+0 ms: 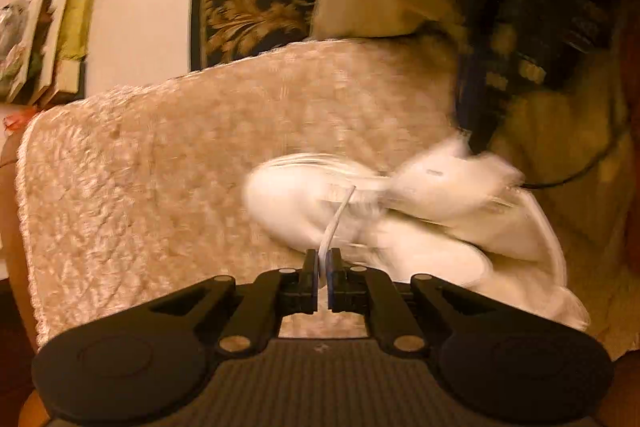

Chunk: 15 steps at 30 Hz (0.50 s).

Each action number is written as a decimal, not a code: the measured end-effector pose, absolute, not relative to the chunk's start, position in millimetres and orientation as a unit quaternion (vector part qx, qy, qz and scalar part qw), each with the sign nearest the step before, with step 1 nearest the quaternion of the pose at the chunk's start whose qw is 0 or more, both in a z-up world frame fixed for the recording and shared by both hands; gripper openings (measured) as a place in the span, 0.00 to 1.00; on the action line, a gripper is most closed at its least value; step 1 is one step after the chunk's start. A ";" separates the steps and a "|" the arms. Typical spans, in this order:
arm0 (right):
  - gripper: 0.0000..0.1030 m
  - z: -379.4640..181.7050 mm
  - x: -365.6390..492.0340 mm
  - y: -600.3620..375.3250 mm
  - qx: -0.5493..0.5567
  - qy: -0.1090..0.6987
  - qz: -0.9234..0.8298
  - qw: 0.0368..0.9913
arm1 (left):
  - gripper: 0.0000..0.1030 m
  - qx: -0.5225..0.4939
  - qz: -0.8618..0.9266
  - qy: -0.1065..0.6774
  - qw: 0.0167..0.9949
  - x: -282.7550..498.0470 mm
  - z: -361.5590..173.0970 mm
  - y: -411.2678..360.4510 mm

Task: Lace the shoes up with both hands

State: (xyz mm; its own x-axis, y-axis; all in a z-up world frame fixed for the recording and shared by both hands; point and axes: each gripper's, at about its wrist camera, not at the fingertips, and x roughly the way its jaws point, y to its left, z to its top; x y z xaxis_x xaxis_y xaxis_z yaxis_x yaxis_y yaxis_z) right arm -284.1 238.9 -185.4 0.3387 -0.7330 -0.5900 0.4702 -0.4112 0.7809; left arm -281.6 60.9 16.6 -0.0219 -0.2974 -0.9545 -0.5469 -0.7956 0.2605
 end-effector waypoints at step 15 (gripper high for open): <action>0.23 -194.3 -291.7 239.9 0.631 -0.128 -0.547 0.535 | 0.03 -0.733 0.600 0.264 0.180 -275.1 -9.6 61.4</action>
State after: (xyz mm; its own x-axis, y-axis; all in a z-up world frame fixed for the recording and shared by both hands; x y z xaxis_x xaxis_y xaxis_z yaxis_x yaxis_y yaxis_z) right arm -291.7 239.9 -194.3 0.3695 -0.7472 -0.5524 0.4231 -0.3940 0.8159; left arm -275.1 61.4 -9.6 0.1394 -0.1715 -0.9753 -0.6038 -0.7953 0.0535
